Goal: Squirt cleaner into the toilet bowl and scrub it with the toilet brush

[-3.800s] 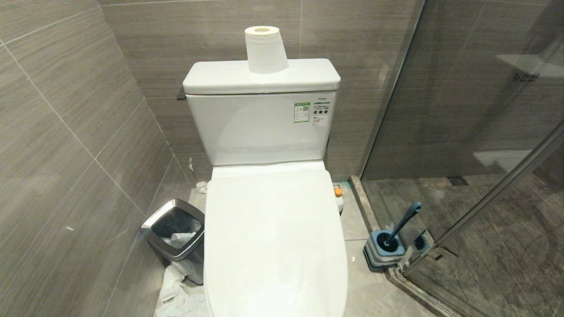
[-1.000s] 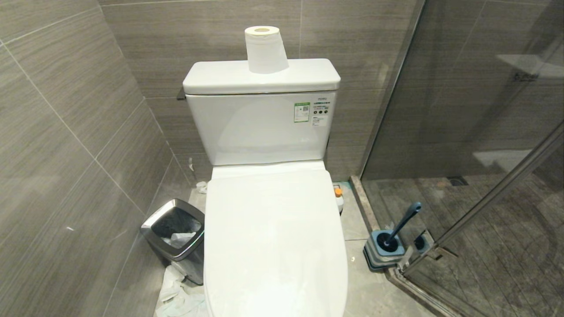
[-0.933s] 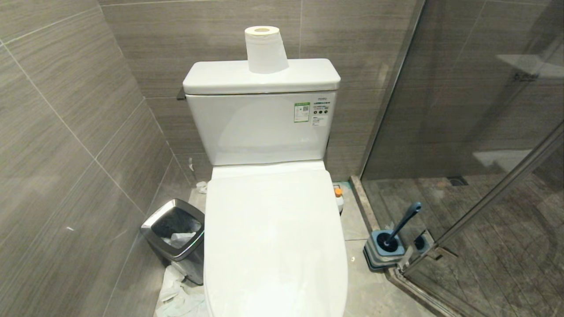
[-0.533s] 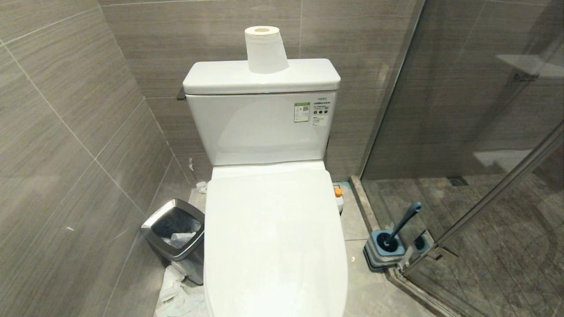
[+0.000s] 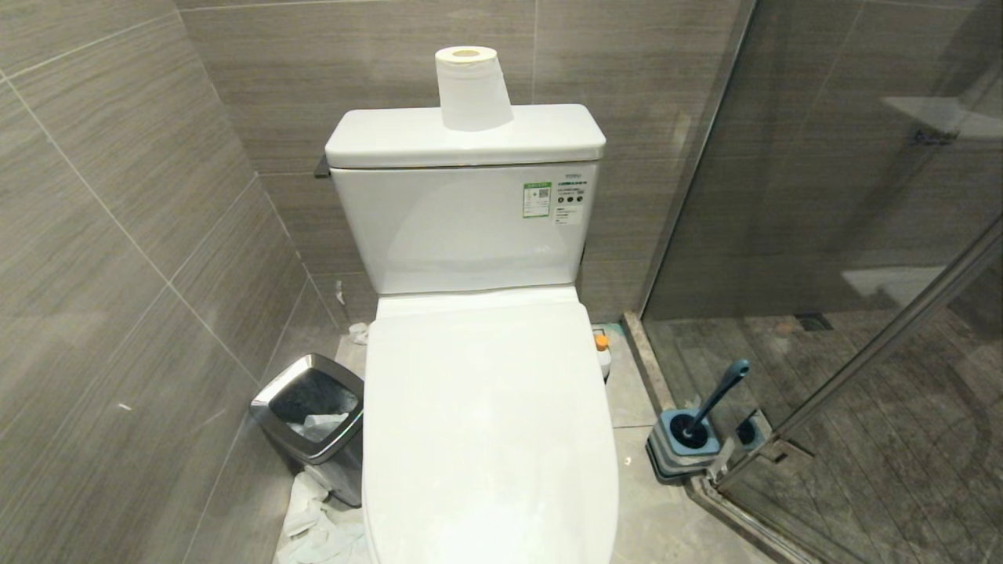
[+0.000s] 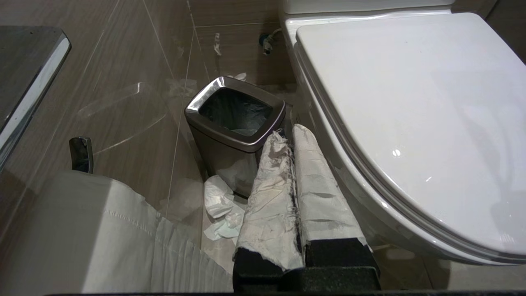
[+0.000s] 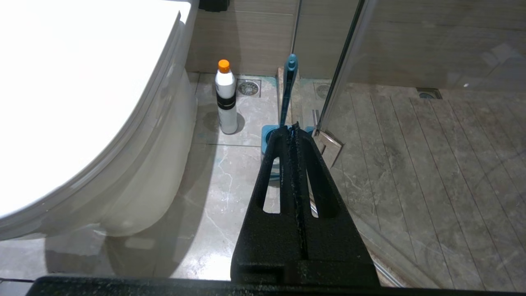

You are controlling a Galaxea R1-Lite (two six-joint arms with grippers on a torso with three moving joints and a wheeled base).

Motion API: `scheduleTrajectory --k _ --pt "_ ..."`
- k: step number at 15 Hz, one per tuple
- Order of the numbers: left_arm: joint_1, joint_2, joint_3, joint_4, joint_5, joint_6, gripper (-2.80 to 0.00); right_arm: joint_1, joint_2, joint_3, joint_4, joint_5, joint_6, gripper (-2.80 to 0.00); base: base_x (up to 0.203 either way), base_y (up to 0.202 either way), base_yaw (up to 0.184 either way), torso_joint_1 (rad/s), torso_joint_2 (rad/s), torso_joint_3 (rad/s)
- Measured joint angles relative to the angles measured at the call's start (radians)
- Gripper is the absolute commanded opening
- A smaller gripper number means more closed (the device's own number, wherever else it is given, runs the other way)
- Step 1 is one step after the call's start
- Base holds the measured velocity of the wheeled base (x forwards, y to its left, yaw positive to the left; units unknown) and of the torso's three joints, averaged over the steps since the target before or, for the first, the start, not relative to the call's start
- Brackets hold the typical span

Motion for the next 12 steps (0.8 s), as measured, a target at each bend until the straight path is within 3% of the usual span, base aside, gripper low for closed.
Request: scheduleTrajectory --k 12 --pt "0.001 0.0 0.0 0.0 0.0 0.0 -2.8 0.0 0.0 0.0 0.0 0.0 0.0 -2.8 0.0 0.0 0.0 0.0 0.0 0.0"
